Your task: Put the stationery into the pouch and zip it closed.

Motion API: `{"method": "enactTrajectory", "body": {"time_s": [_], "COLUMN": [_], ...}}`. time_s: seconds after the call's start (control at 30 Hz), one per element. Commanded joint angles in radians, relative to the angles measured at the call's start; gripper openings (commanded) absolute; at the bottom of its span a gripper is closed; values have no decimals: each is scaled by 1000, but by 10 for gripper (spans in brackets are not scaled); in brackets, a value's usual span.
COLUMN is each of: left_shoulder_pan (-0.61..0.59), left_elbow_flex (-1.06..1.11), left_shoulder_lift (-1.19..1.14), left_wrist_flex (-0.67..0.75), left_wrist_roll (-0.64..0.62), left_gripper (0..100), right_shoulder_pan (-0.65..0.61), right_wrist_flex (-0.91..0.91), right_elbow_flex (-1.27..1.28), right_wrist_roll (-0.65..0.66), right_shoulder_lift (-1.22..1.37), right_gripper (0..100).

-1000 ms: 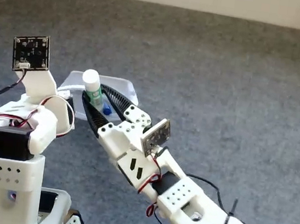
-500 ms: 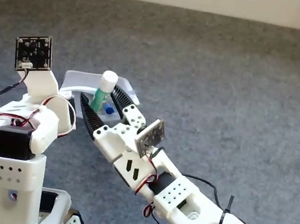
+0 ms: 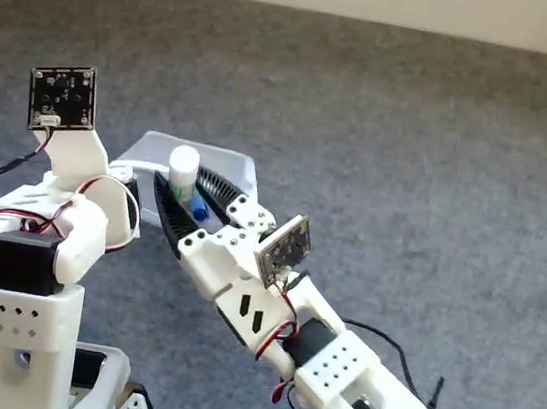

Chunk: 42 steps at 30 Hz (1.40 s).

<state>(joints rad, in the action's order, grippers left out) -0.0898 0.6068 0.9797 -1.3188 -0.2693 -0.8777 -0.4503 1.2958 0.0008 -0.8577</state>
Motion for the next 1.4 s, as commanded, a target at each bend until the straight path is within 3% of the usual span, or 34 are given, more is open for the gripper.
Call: {"method": "enactTrajectory", "body": {"time_s": [0.0,0.17,0.67,0.73,0.93,1.37], "left_shoulder_pan": [8,8,8,8,8,7], "left_elbow_flex": [-53,-45,-45,-44,-44,-42], "left_shoulder_lift": [4,4,4,4,4,4], "left_wrist_flex": [5,6,3,3,3,0], "left_wrist_roll": [5,5,5,5,5,6], "left_gripper": [8,8,8,8,8,8], "right_shoulder_pan": [8,8,15,16,15,16], "right_wrist_flex": [39,2,-493,-496,-496,-496], "right_elbow_flex": [-18,-18,-10,-10,-1,41], "right_wrist_roll": [-6,-6,0,0,138,167], "right_shoulder_lift": [-61,-61,314,323,323,262], "right_gripper": [5,5,7,17,197,190]}}
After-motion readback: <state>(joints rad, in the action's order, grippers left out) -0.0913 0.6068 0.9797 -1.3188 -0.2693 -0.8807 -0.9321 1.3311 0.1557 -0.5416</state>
